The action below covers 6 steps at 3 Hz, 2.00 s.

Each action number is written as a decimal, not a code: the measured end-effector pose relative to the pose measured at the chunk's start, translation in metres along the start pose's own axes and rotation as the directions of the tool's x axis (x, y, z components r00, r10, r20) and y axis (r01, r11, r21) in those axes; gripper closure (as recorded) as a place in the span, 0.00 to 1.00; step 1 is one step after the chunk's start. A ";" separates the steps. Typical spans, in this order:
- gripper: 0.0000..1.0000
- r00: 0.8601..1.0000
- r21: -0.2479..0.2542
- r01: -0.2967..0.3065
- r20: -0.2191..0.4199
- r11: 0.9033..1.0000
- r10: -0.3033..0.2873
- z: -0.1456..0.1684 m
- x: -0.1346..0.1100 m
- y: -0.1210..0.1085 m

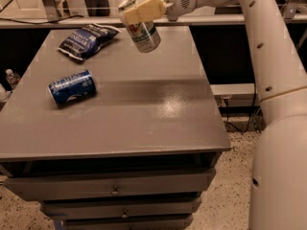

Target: Place 7up can upright

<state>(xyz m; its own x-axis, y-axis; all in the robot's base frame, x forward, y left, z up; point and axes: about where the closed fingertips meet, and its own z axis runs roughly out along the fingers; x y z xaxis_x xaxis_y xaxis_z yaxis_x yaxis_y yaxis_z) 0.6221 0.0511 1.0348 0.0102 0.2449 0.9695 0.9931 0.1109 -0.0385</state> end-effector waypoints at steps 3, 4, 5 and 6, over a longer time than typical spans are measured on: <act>1.00 0.943 -0.109 0.129 -0.294 0.986 -0.156 -0.019 -0.057 -0.029; 1.00 0.919 -0.141 0.090 -0.370 0.986 -0.137 -0.024 -0.070 -0.030; 1.00 0.905 -0.152 0.069 -0.406 0.986 -0.126 -0.027 -0.080 -0.030; 1.00 0.906 -0.155 0.058 -0.407 0.986 -0.117 -0.024 -0.095 -0.029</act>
Offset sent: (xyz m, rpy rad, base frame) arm -0.0370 -0.0493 -0.0609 0.3756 -0.2573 -0.0612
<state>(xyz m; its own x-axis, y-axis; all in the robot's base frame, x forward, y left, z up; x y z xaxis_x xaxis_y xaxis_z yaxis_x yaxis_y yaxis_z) 0.5948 0.0011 0.9501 -0.0596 -0.1827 0.9814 0.9981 -0.0259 0.0558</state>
